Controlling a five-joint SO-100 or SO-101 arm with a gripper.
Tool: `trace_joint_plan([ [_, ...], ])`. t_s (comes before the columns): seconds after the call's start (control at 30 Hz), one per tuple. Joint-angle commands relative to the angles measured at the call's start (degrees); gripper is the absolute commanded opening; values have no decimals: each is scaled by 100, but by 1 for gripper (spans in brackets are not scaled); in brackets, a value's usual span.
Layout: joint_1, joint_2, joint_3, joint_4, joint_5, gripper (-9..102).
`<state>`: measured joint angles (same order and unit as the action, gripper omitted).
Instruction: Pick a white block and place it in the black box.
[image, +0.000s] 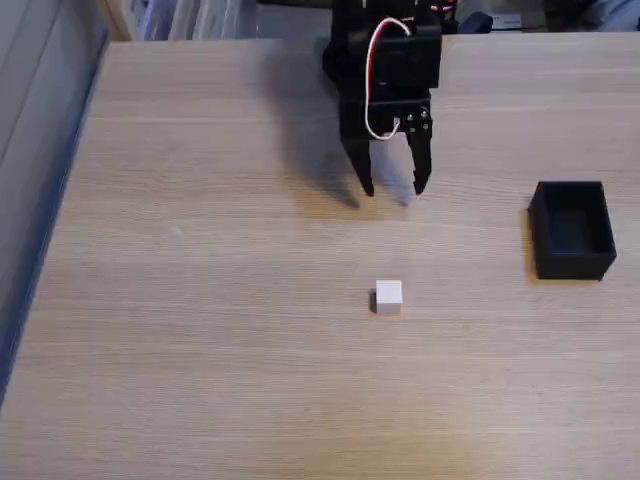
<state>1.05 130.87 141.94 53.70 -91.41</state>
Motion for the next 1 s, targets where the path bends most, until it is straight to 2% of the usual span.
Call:
trace_joint_plan([
  [0.0,79,-475,-369,-316,-70,27],
  [0.3,255,-1608,-835,-1187,-176,28],
  [0.97,343,-3428,-2522,-1283,-44,28],
])
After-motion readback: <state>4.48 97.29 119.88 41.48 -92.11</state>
